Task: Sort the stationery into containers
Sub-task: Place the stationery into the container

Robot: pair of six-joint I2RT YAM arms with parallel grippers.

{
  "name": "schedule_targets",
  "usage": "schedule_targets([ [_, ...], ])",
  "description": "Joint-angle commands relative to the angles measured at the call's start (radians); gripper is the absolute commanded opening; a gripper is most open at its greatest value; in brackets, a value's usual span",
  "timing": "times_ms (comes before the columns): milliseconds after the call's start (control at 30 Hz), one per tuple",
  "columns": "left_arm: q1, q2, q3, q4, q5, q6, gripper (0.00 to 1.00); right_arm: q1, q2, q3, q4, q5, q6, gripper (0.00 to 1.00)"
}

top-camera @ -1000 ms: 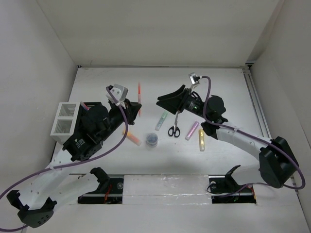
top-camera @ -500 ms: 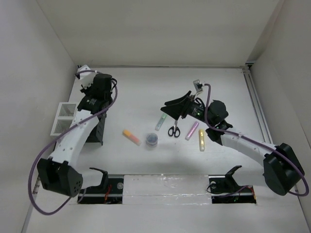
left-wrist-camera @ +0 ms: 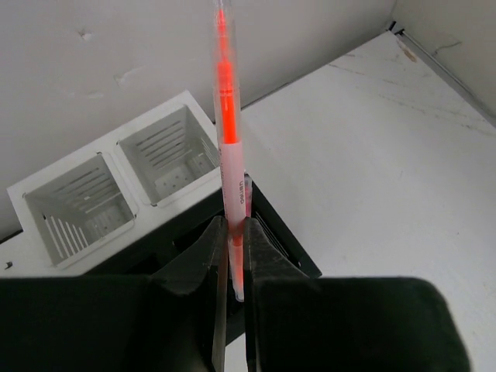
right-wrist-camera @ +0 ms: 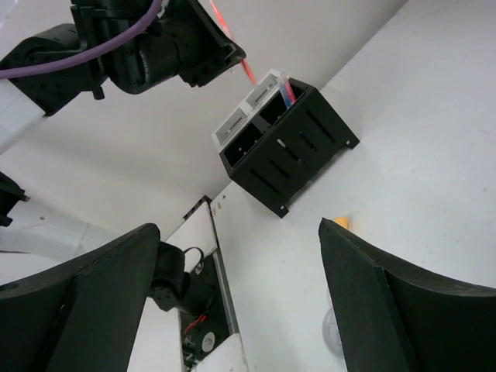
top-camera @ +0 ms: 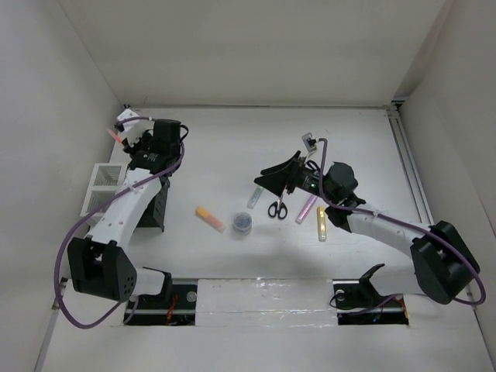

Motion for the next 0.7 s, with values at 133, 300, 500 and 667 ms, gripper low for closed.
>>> schedule_targets([
  [133,0.004,0.055,-0.086,0.129,-0.089,0.035,0.0,-0.008,0.003,-0.028,0.093,-0.044,-0.005,0.9],
  [300,0.004,0.101,-0.12,0.218,-0.078,0.115,0.0,-0.017,0.012,-0.028,0.116,-0.073,-0.005,0.9],
  [500,0.004,0.185,-0.071,0.111,-0.069,0.045,0.0,-0.027,0.012,-0.028,0.126,-0.082,0.004,0.9],
  [667,0.004,0.221,-0.06,0.05,-0.069,-0.008,0.0,-0.036,0.003,-0.037,0.126,-0.091,0.004,0.9],
])
